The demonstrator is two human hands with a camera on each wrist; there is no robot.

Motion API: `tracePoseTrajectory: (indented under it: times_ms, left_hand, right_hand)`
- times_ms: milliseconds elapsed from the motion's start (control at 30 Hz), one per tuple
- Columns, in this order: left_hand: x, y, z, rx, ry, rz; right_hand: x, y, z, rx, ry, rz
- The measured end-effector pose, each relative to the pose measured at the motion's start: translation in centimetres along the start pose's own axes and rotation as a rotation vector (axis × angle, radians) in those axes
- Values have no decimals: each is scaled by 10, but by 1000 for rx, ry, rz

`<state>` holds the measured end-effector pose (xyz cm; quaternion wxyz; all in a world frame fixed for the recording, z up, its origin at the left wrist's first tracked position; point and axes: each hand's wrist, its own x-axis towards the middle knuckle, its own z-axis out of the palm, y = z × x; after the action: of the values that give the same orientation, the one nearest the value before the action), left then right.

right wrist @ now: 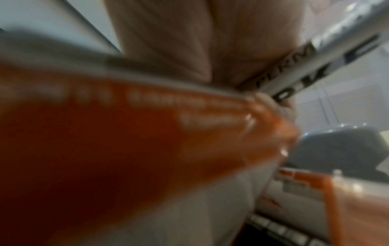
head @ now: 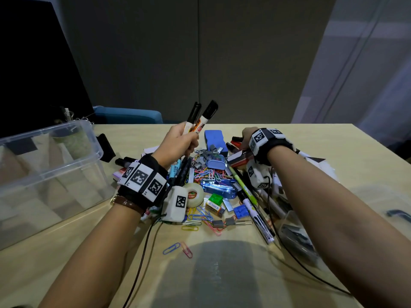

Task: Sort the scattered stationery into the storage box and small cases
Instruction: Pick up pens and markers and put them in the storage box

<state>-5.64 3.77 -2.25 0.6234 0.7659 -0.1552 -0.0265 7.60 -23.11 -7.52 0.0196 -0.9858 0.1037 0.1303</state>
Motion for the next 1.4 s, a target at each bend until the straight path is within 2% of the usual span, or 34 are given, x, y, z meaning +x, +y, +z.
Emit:
tracePoseTrajectory:
  times_ms: [33, 67, 133, 200, 267, 333, 433, 600, 733, 867, 1000, 1067, 1167, 1233, 1400]
  left_hand:
    - [0, 1, 0, -10, 10, -6]
    - [-1, 1, 0, -25, 16, -8]
    - [-2, 0, 1, -48, 21, -7]
    - [-1, -2, 2, -56, 58, 12]
    - [-2, -2, 4, -75, 114, 69]
    - [-6, 4, 2, -88, 135, 123]
    - [-5, 16, 8, -64, 131, 126]
    - [-12, 60, -16, -168, 249, 170]
    - [-36, 86, -58, -296, 321, 194]
    - [-64, 106, -113, -431, 416, 200]
    - [-85, 114, -166, -354, 537, 92]
    - [-91, 112, -190, -389, 518, -11]
    - [-97, 105, -223, -515, 495, -159]
    - [-101, 100, -237, -546, 527, -219]
    - [-113, 85, -250, -511, 635, -343]
  right_hand:
    - [45, 15, 18, -8, 16, -23]
    - [57, 19, 21, -5, 24, -48]
    - [7, 9, 5, 46, 74, -28]
    - [-79, -13, -26, 71, 140, -32]
    - [-114, -14, -46, 155, 211, -55]
    - [-121, -13, -63, 200, 296, -70]
    - [-130, -10, -83, 309, 331, -124]
    - [-156, -60, -116, 604, 371, -389]
    - [-168, -109, -123, 805, 375, -510]
    - [-185, -162, -125, 1007, 249, -613]
    - [-191, -220, -120, 1142, 52, -628]
    - [-194, -250, -113, 1239, -33, -598]
    - [-198, -287, -102, 1247, -56, -522]
    - [-199, -303, -97, 1299, -118, -473]
    - [-200, -321, -89, 1475, -378, -416]
